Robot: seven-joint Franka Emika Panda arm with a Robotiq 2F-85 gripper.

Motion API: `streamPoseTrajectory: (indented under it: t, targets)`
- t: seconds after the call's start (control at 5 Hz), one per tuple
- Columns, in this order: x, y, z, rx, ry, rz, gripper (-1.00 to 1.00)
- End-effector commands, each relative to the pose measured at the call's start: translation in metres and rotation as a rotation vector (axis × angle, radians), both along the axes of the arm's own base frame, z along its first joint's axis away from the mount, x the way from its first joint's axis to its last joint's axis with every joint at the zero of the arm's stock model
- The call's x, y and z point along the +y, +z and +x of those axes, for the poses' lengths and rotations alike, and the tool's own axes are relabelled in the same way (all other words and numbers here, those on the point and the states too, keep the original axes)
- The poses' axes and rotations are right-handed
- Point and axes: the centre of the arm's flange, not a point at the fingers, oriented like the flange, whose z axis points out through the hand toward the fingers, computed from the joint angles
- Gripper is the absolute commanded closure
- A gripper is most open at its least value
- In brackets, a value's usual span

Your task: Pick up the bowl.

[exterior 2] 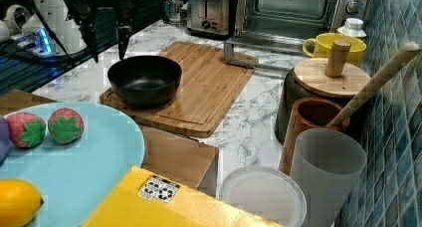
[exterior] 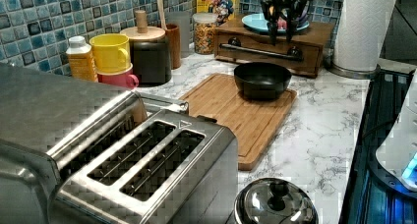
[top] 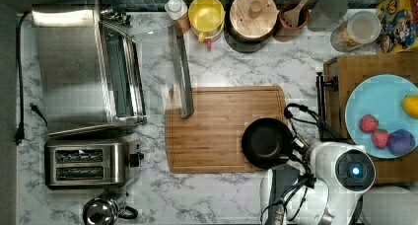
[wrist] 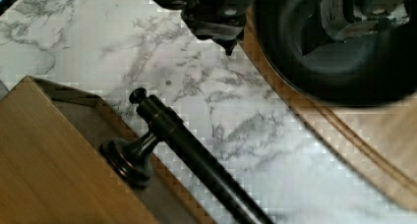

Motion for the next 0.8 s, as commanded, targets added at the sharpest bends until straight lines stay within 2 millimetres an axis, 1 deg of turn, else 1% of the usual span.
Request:
streamPoseTrajectory:
  t: [0.2,0.4,0.6,0.8]
  targets:
    - [0.012,-0.034,-0.025,0.014,0.148,0.042,0.0]
    - [0.016,-0.044,-0.03,-0.081,0.092,0.012,0.0]
    - [0.016,-0.052,-0.031,-0.112,0.03,0.027,0.0]
    - [0.012,-0.061,-0.024,-0.035,0.017,0.074,0.0]
